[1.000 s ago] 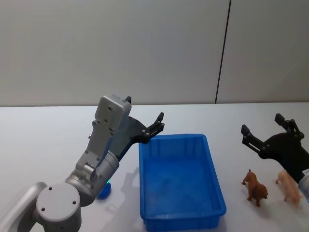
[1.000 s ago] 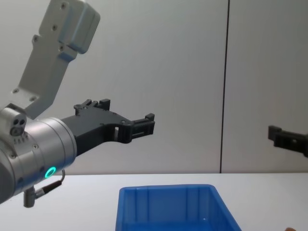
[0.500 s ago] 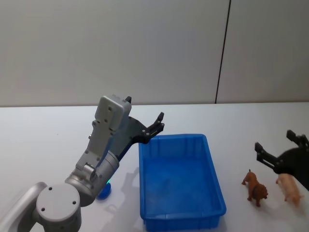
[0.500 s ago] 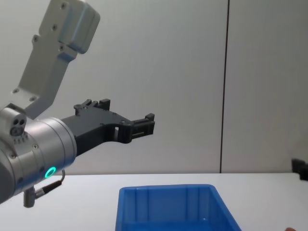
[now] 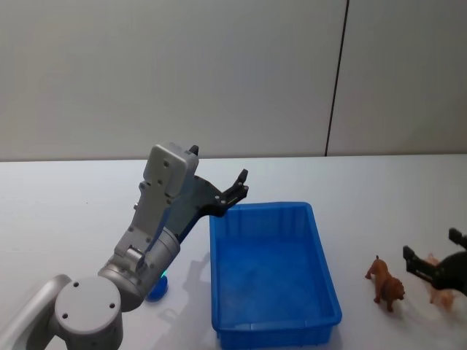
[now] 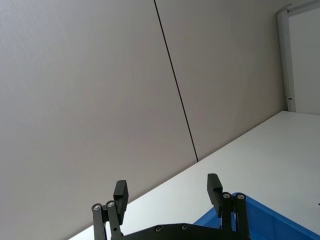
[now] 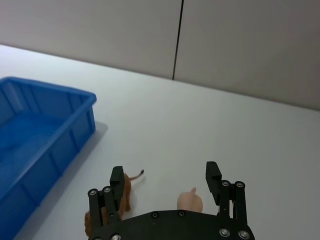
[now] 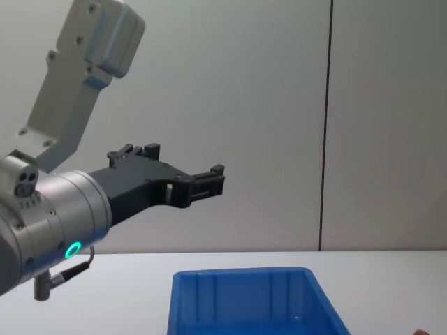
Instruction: Pick up the two dolls from the table and place them into the box.
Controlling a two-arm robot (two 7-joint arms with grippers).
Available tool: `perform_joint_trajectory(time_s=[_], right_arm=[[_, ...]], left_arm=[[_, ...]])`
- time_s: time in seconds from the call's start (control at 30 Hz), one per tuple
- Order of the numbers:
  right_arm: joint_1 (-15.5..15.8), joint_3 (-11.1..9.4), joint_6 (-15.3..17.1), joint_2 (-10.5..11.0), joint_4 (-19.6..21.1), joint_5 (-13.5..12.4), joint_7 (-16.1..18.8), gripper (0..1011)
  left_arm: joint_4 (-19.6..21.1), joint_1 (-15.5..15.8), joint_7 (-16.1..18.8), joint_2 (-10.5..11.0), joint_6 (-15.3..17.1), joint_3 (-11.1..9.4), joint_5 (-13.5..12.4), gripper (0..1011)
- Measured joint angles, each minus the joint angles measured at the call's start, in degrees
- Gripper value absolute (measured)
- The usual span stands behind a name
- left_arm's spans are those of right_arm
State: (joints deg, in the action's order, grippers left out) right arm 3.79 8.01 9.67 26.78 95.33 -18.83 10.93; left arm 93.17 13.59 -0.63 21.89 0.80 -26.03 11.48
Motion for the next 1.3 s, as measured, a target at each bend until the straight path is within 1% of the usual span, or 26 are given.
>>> perform_joint_trajectory(time_s=[0.4, 0.73, 0.97, 1.17, 1.2, 1.23, 1.27, 1.3], right_arm=[[0.6, -0.2, 3.9, 0.4, -2.8, -0.5, 0.6, 1001], [0.6, 0.0, 5.4, 0.3, -5.3, 0.1, 1.1, 1001], [0.3, 0.2, 5.6, 0.1, -6.7, 0.6, 1.4, 1001], [0.0, 0.4, 5.6, -0.1, -7.8, 1.0, 1.8, 902], [-0.1, 0.5, 5.6, -0.1, -8.1, 1.1, 1.9, 856], [-0.1, 0.5, 5.5, -0.2, -8.2, 1.1, 1.9, 833], [-0.1, 0.5, 5.4, -0.2, -8.4, 1.2, 2.1, 783], [-0.1, 0.5, 5.3, -0.2, -8.4, 1.2, 2.1, 763]], left_arm=[[0.0, 0.0, 0.0, 0.0, 0.0, 0.0, 0.0, 1001], [0.0, 0.0, 0.0, 0.0, 0.0, 0.0, 0.0, 1001], [0.0, 0.0, 0.0, 0.0, 0.0, 0.0, 0.0, 1001], [0.0, 0.0, 0.0, 0.0, 0.0, 0.0, 0.0, 1001], [0.0, 0.0, 0.0, 0.0, 0.0, 0.0, 0.0, 1001], [0.0, 0.0, 0.0, 0.0, 0.0, 0.0, 0.0, 1001], [0.0, 0.0, 0.0, 0.0, 0.0, 0.0, 0.0, 1001], [0.0, 0.0, 0.0, 0.0, 0.0, 0.0, 0.0, 1001]])
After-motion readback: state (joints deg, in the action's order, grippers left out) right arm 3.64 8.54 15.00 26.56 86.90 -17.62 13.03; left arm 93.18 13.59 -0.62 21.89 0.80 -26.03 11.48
